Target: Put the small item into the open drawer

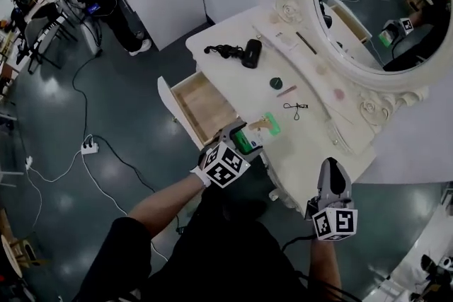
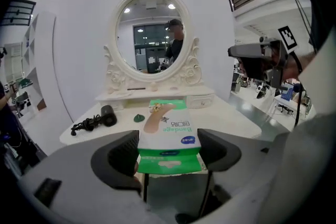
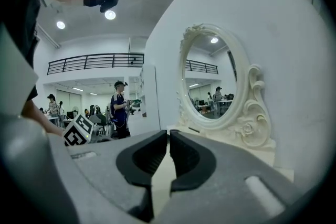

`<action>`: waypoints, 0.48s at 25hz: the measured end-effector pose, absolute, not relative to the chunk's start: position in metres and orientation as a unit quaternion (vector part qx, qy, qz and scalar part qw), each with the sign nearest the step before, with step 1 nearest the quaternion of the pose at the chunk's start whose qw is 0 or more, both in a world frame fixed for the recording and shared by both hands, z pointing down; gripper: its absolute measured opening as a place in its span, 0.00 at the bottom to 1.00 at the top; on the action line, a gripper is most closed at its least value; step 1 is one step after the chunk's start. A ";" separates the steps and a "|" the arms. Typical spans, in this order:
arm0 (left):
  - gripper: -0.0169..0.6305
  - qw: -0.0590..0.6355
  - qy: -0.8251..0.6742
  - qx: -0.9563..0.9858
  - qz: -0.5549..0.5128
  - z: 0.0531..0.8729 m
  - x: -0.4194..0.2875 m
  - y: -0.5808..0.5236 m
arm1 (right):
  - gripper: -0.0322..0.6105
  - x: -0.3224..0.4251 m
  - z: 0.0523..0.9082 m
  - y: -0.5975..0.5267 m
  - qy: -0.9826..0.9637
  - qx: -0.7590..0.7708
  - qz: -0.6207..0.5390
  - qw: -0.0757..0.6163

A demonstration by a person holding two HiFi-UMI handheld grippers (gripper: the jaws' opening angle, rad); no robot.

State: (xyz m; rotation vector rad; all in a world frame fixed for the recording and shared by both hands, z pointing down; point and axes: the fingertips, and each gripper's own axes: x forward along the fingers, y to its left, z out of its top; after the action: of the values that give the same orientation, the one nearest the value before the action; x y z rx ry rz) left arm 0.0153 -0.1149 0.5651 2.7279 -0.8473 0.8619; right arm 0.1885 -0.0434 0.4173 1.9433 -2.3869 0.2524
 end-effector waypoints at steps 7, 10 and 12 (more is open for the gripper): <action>0.55 0.108 -0.296 0.891 0.327 0.622 -0.087 -0.157 | 0.08 0.133 0.420 -0.081 -0.764 0.639 0.084 0.034; 0.55 0.116 -0.301 0.880 0.349 0.651 -0.124 -0.177 | 0.08 0.115 0.423 -0.097 -0.759 0.644 0.086 0.039; 0.55 0.120 -0.299 0.873 0.365 0.671 -0.143 -0.188 | 0.07 0.104 0.425 -0.106 -0.756 0.648 0.085 0.042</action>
State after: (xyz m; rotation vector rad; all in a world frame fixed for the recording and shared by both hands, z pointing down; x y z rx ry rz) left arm -0.1434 -0.1883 0.6705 2.5516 -0.8743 1.0677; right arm 0.1041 -0.1063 0.4248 1.9818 -2.3136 0.2604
